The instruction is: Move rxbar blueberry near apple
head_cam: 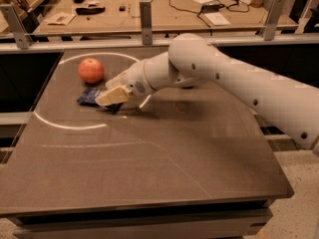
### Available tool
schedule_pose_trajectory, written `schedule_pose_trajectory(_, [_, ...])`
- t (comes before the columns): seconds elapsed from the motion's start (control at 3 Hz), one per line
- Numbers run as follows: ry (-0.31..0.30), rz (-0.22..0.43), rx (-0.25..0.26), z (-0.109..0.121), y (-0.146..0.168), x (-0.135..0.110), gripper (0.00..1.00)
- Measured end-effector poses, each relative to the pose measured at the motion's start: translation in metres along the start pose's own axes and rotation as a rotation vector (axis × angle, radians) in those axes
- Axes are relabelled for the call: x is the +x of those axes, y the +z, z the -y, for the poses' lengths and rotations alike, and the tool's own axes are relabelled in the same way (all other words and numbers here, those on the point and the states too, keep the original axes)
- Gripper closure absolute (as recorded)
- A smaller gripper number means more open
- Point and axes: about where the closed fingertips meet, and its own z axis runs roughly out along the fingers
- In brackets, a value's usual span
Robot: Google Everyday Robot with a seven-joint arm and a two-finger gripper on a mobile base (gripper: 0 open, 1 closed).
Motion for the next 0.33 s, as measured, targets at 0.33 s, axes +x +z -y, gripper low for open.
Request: schedule_pose_trajectory(0.33, [0.015, -0.002, 0.003, -0.0038, -0.0131, 0.0055, 0.00])
